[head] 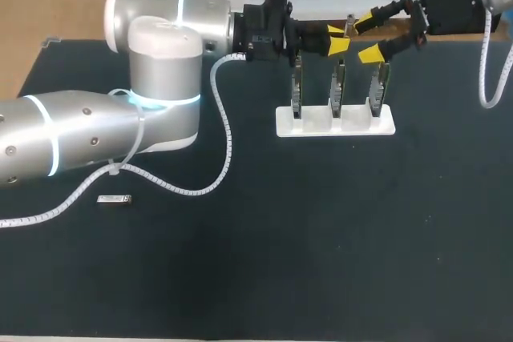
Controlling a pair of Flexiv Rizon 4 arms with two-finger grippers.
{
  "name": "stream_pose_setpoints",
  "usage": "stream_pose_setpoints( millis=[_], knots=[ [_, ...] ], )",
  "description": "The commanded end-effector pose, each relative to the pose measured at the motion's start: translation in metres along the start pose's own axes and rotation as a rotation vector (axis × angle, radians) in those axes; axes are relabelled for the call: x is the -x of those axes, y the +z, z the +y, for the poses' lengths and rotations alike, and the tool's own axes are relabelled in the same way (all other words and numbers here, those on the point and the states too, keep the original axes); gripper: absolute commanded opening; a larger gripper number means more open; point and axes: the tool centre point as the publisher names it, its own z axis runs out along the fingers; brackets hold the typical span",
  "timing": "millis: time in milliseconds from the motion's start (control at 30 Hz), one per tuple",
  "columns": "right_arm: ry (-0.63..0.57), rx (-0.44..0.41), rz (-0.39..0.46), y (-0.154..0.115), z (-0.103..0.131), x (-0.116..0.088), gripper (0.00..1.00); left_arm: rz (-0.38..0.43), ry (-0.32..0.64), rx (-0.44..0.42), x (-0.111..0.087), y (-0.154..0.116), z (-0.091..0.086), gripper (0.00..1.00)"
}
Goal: Pick up the optical module with the left hand, and insert it into the network port with the right hand.
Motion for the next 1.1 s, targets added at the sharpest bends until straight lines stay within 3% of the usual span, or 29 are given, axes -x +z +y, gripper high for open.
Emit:
stream_pose_setpoints(
  millis=[33, 400, 1100],
  knots=[
    [-0.006, -0.009, -0.017, -0.006, 0.007, 0.007, 1.00, 0.000, 0.000, 0.005, 0.000, -0.001, -0.002, 0.00],
    [-0.031, 0.016, -0.060, -0.008, 0.008, 0.022, 1.00, 0.000, 0.000, 0.005, 0.000, -0.001, -0.002, 0.00],
    [-0.087, 0.060, -0.067, 0.000, 0.006, 0.044, 1.00, 0.000, 0.000, 0.005, 0.000, -0.001, -0.002, 0.00]
  ],
)
